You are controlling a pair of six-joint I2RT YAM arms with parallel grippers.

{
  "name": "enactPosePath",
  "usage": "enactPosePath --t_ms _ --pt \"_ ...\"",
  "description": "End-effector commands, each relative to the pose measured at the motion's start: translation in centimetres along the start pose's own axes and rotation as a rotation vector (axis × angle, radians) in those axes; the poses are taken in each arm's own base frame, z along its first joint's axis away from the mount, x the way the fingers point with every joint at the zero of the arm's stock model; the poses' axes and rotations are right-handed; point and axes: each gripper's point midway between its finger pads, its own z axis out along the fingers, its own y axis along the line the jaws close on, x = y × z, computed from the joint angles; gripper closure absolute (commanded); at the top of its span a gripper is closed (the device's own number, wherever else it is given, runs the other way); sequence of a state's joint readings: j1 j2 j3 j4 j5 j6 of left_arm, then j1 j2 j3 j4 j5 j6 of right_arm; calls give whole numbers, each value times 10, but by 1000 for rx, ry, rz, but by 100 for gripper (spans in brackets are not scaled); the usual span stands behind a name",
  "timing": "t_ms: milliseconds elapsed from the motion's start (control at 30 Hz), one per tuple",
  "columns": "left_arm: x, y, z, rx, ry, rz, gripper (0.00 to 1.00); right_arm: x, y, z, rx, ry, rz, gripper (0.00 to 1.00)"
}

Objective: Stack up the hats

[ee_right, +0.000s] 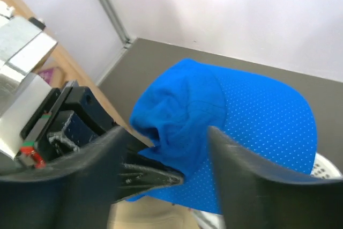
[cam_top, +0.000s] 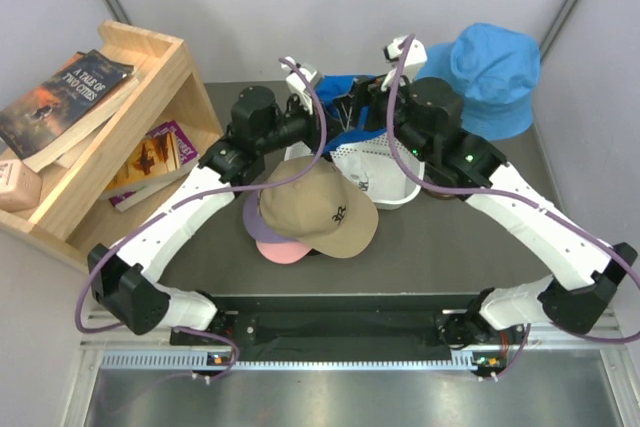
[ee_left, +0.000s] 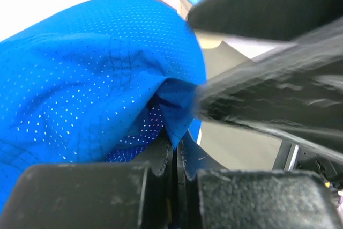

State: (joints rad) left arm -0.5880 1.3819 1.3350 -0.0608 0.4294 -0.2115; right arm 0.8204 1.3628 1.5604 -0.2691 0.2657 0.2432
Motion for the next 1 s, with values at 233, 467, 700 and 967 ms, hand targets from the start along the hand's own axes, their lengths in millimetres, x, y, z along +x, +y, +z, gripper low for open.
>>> enactPosePath --t_ms 233,467,700,967 --pt "-59 -52 -70 93 -150 233 100 -50 -16 -50 -201 -110 131 7" --pt "-52 -72 -89 173 -142 267 100 -45 -4 -62 -419 -129 224 7" --pt "-47 -75 -97 179 -131 285 100 -41 22 -78 -615 -129 270 33" --pt "-55 -43 -119 -58 -140 344 31 -50 31 -108 -668 -160 340 100"
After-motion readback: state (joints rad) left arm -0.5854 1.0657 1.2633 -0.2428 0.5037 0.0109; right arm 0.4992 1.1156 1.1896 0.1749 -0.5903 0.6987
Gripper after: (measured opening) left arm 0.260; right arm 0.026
